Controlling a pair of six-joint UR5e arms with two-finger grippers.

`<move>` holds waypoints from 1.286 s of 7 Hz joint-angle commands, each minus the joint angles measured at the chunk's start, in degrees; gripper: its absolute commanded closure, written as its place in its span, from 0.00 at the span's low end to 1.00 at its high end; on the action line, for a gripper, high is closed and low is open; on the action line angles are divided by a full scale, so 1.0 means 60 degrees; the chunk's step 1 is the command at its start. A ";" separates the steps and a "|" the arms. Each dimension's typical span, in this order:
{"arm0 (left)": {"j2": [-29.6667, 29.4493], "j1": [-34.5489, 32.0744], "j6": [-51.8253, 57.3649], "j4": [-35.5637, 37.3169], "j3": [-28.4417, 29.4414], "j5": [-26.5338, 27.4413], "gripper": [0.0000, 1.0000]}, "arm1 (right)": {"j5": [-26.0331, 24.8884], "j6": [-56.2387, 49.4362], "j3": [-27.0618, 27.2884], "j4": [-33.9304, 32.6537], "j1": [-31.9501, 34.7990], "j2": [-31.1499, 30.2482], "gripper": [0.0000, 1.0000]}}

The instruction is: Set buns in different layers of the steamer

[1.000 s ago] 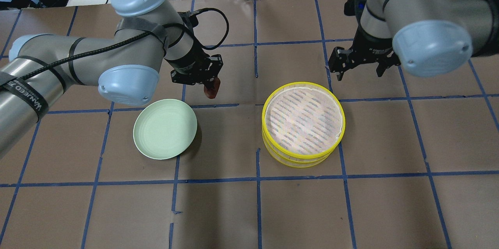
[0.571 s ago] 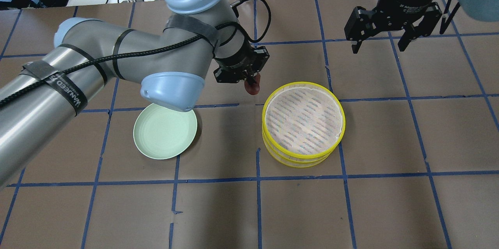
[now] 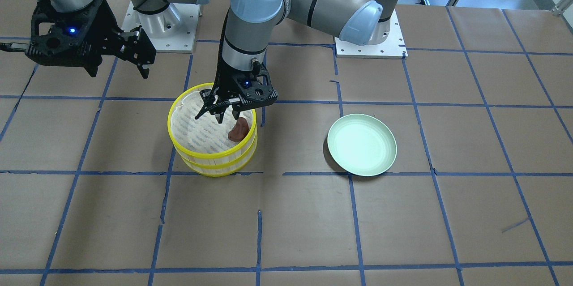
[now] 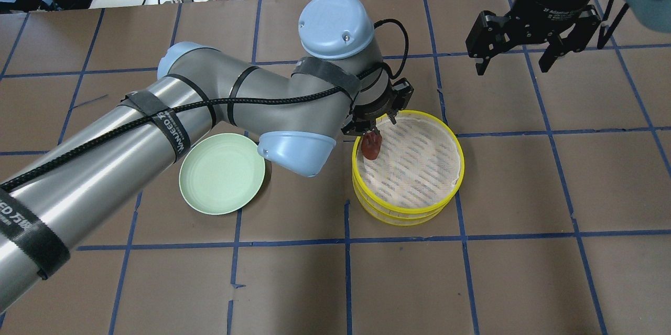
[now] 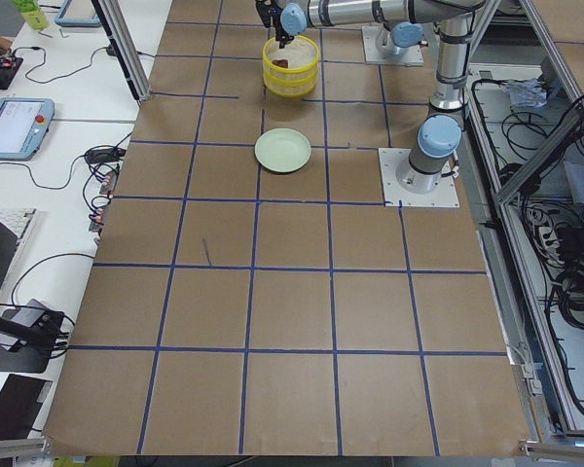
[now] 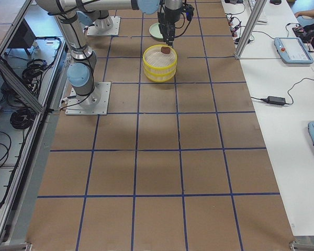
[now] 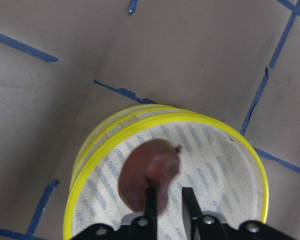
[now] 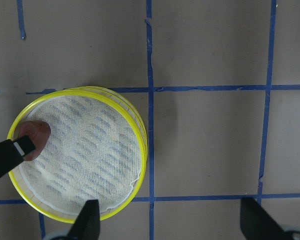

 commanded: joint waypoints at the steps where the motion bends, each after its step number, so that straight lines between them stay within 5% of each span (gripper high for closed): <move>1: -0.0038 -0.0035 -0.0103 0.0152 -0.0003 0.0029 0.00 | 0.0001 -0.0014 0.0002 0.0046 -0.0005 -0.0004 0.00; 3: 0.0283 0.0314 0.3680 0.0007 -0.0090 0.1221 0.00 | 0.0030 0.0030 0.0017 0.0046 0.0009 -0.0004 0.00; 5: 0.0866 0.2313 0.7354 -0.1568 0.0026 0.1377 0.00 | 0.0104 0.0598 -0.0071 -0.0042 0.0068 -0.0018 0.00; 7: 0.2036 0.4495 0.8800 -0.3673 0.0157 0.0997 0.00 | 0.0162 0.1475 -0.0101 -0.0130 0.0243 -0.0019 0.00; 9: 0.3223 0.5499 0.9608 -0.5714 0.0537 0.1097 0.00 | 0.0089 0.1261 -0.0101 -0.0627 0.0464 0.0084 0.00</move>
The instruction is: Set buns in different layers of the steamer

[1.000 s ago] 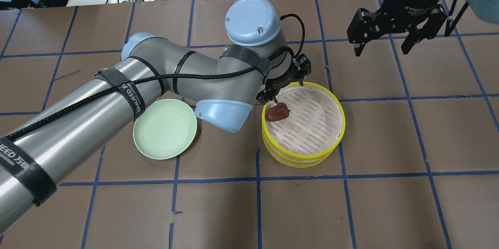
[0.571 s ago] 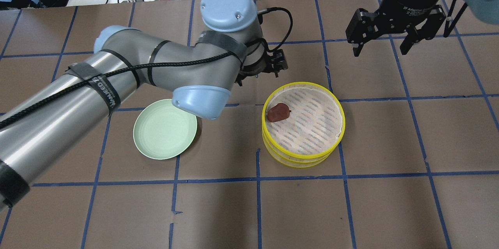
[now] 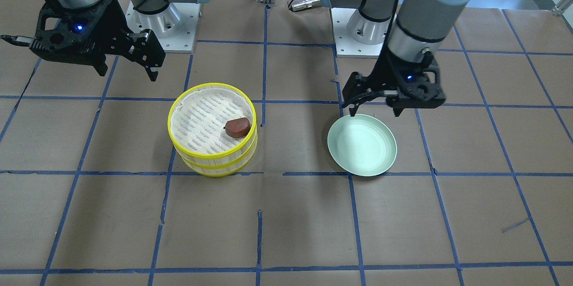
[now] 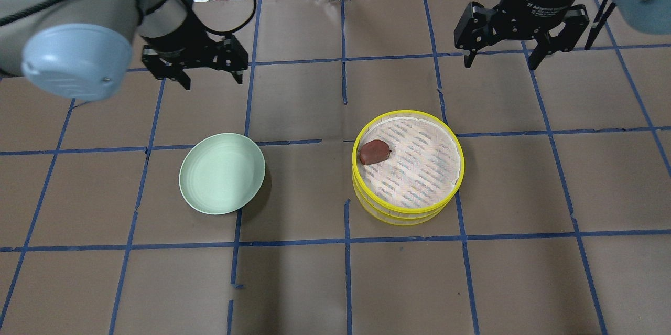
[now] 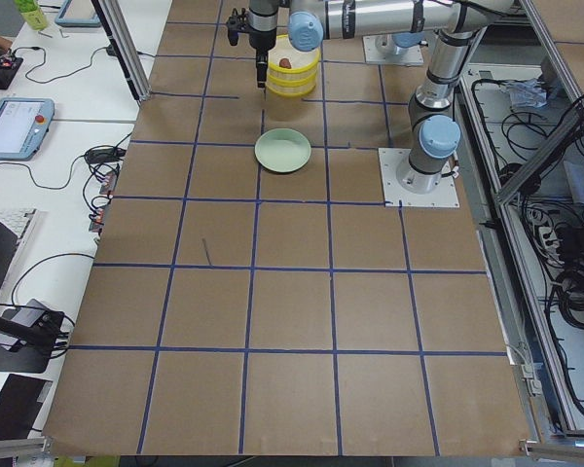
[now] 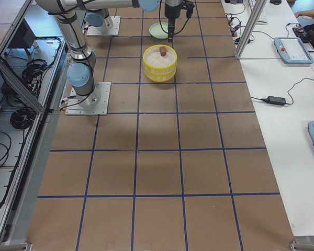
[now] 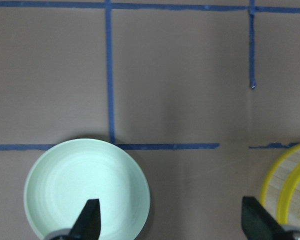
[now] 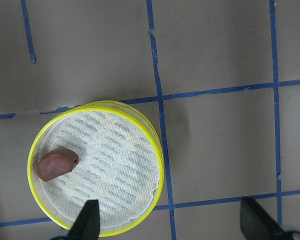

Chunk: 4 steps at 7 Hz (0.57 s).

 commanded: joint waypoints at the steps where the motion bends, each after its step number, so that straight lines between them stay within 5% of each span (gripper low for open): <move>1: 0.0816 0.0719 0.0572 -0.1772 0.0483 0.0335 0.00 | -0.0039 -0.0015 -0.0002 -0.0234 0.0104 0.0034 0.00; 4: 0.0876 0.0647 0.0602 -0.2276 0.0706 0.0309 0.00 | 0.0004 0.0000 -0.0002 -0.0234 0.0104 0.0049 0.00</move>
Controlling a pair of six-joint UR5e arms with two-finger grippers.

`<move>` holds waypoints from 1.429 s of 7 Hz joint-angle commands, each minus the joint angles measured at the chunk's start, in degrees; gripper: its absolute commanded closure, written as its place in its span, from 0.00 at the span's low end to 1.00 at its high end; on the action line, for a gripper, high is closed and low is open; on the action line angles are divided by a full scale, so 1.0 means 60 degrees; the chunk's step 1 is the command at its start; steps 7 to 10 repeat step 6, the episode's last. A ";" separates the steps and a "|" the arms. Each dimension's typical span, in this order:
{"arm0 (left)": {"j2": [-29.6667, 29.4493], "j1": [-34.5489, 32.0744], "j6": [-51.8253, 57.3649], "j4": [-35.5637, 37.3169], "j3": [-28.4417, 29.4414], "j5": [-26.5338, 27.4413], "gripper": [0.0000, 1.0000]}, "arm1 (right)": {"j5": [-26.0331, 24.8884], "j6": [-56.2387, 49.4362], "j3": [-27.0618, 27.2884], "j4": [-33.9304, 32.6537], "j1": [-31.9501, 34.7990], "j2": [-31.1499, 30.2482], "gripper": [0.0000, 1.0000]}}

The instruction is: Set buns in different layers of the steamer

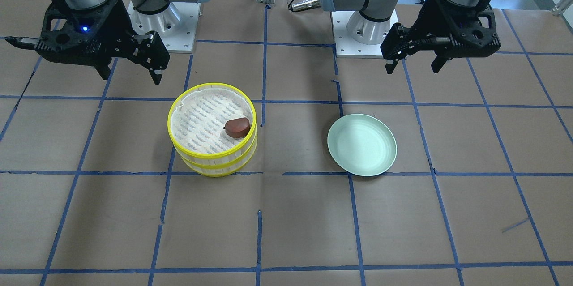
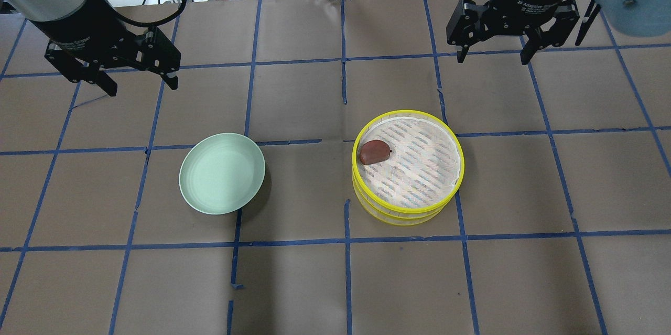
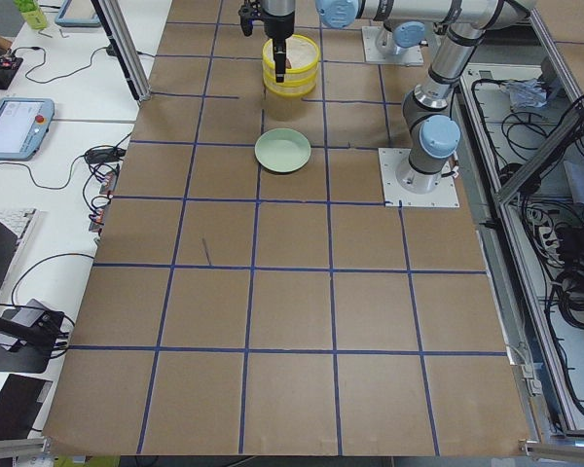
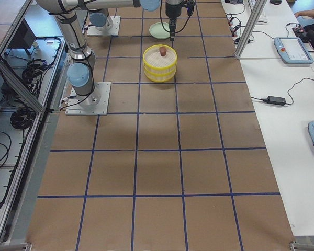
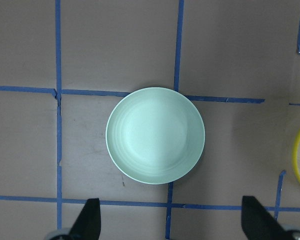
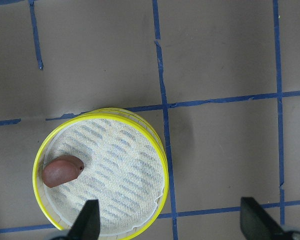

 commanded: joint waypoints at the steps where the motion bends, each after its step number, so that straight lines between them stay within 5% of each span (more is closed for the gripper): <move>1: 0.0048 0.0020 0.0025 -0.0125 0.0036 -0.0048 0.00 | 0.0011 0.0011 0.0000 0.0008 -0.0003 0.0007 0.00; 10: 0.0019 0.0182 0.1416 -0.0081 -0.0052 -0.0121 0.00 | -0.0033 -0.0004 0.0044 0.0023 -0.0003 0.0006 0.00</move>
